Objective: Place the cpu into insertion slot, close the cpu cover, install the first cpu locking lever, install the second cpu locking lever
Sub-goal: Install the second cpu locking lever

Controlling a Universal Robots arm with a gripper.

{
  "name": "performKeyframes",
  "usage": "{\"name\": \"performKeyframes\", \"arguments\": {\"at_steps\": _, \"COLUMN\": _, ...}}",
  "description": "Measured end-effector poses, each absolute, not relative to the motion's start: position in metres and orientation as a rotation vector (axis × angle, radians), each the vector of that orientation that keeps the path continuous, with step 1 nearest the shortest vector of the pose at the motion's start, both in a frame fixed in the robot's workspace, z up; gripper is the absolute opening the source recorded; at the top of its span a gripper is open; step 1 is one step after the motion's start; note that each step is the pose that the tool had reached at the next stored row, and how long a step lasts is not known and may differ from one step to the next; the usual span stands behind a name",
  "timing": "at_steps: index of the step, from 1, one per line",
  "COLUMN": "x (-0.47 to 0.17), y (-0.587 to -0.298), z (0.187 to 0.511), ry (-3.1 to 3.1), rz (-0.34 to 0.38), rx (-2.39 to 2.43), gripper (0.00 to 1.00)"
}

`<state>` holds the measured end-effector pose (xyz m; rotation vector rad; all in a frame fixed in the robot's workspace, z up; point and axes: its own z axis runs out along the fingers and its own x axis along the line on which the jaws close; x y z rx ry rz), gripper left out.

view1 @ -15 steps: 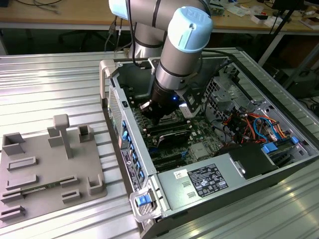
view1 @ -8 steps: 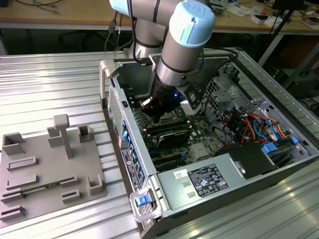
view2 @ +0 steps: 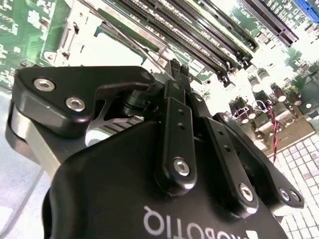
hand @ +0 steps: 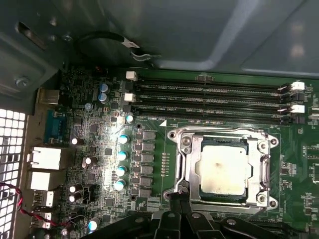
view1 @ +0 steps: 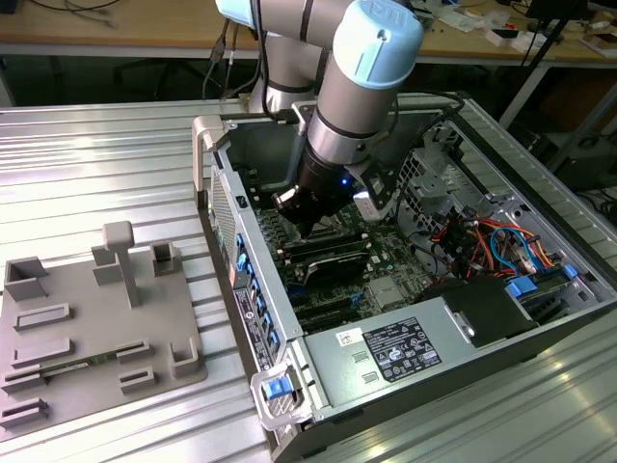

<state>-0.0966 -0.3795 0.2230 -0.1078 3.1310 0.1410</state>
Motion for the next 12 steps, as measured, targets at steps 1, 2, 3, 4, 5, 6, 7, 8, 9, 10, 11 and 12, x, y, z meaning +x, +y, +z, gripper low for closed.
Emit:
{"name": "performKeyframes", "arguments": {"at_steps": 1, "x": -0.096, "y": -0.380, "z": 0.225, "ry": 3.131, "rz": 0.141, "rx": -0.108, "gripper": 0.11}}
{"name": "performKeyframes", "arguments": {"at_steps": 2, "x": -0.093, "y": -0.379, "z": 0.227, "ry": 3.131, "rz": 0.141, "rx": -0.108, "gripper": 0.11}}
{"name": "performKeyframes", "arguments": {"at_steps": 3, "x": -0.092, "y": -0.379, "z": 0.228, "ry": 3.131, "rz": 0.141, "rx": -0.108, "gripper": 0.11}}
{"name": "performKeyframes", "arguments": {"at_steps": 4, "x": -0.090, "y": -0.379, "z": 0.229, "ry": 3.131, "rz": 0.141, "rx": -0.108, "gripper": 0.11}}
{"name": "performKeyframes", "arguments": {"at_steps": 5, "x": -0.087, "y": -0.379, "z": 0.231, "ry": 3.131, "rz": 0.141, "rx": -0.108, "gripper": 0.11}}
{"name": "performKeyframes", "arguments": {"at_steps": 6, "x": -0.082, "y": -0.379, "z": 0.232, "ry": 3.131, "rz": 0.141, "rx": -0.108, "gripper": 0.11}}
{"name": "performKeyframes", "arguments": {"at_steps": 7, "x": -0.078, "y": -0.378, "z": 0.233, "ry": 3.131, "rz": 0.141, "rx": -0.108, "gripper": 0.11}}
{"name": "performKeyframes", "arguments": {"at_steps": 8, "x": -0.076, "y": -0.377, "z": 0.234, "ry": 3.131, "rz": 0.141, "rx": -0.108, "gripper": 0.11}}
{"name": "performKeyframes", "arguments": {"at_steps": 9, "x": -0.072, "y": -0.376, "z": 0.234, "ry": 3.131, "rz": 0.141, "rx": -0.108, "gripper": 0.11}}
{"name": "performKeyframes", "arguments": {"at_steps": 10, "x": -0.069, "y": -0.375, "z": 0.235, "ry": 3.131, "rz": 0.141, "rx": -0.108, "gripper": 0.11}}
{"name": "performKeyframes", "arguments": {"at_steps": 11, "x": -0.067, "y": -0.374, "z": 0.236, "ry": 3.131, "rz": 0.141, "rx": -0.108, "gripper": 0.11}}
{"name": "performKeyframes", "arguments": {"at_steps": 12, "x": -0.066, "y": -0.374, "z": 0.237, "ry": 3.131, "rz": 0.140, "rx": -0.107, "gripper": 0.11}}
